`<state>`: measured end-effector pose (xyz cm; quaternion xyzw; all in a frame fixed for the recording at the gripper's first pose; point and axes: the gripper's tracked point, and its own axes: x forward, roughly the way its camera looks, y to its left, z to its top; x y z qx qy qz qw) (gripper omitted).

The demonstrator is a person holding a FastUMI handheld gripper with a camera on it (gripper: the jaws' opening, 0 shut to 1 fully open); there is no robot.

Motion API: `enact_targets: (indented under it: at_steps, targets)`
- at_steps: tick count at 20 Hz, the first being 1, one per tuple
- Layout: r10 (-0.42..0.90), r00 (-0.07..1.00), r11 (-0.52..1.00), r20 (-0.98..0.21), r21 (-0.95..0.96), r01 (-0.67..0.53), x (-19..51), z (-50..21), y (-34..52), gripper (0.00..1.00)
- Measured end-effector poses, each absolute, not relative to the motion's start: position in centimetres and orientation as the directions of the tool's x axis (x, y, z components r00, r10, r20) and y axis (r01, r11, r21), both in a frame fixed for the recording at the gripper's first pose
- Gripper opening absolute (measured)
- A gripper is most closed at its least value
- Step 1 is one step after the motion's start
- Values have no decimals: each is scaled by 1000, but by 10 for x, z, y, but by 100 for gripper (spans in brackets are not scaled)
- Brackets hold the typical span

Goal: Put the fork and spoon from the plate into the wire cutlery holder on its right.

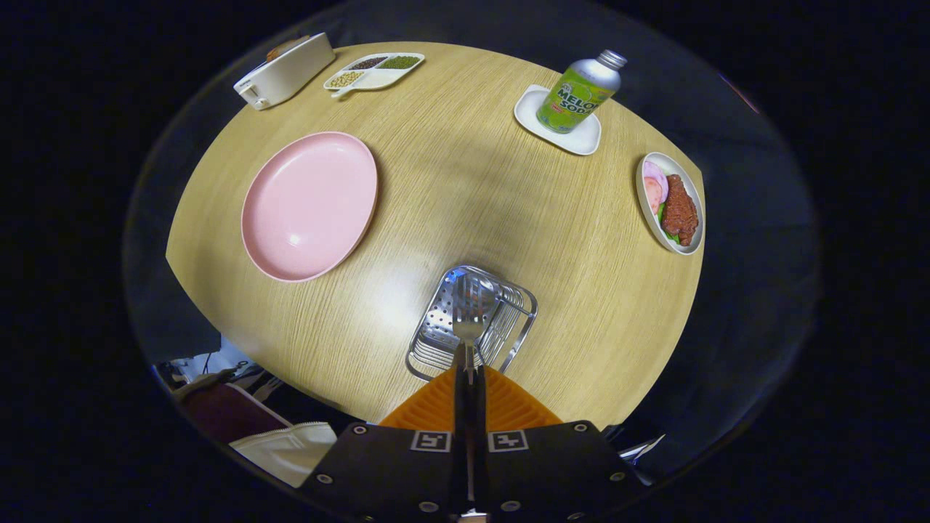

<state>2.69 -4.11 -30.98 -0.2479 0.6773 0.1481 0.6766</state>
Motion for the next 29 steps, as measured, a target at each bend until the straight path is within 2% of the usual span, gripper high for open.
enact_targets:
  at_steps: [6,9,10,11,15,19,24,29]
  targets:
    - [-77,76,855,-994,-105,-507,36,-305,-30,12]
    - [-21,138,882,-990,-83,-463,46,-296,-22,63]
    - [3,162,890,-987,-71,-450,51,-290,-17,76]
    - [32,193,901,-981,-55,-430,56,-284,-12,99]
    - [165,375,933,-912,21,-359,85,-240,15,100]
    - [218,571,956,-791,54,-290,114,-184,19,100]
    - [219,758,972,-614,65,-228,125,-111,8,100]
    - [182,864,981,-469,29,-191,114,-68,-8,100]
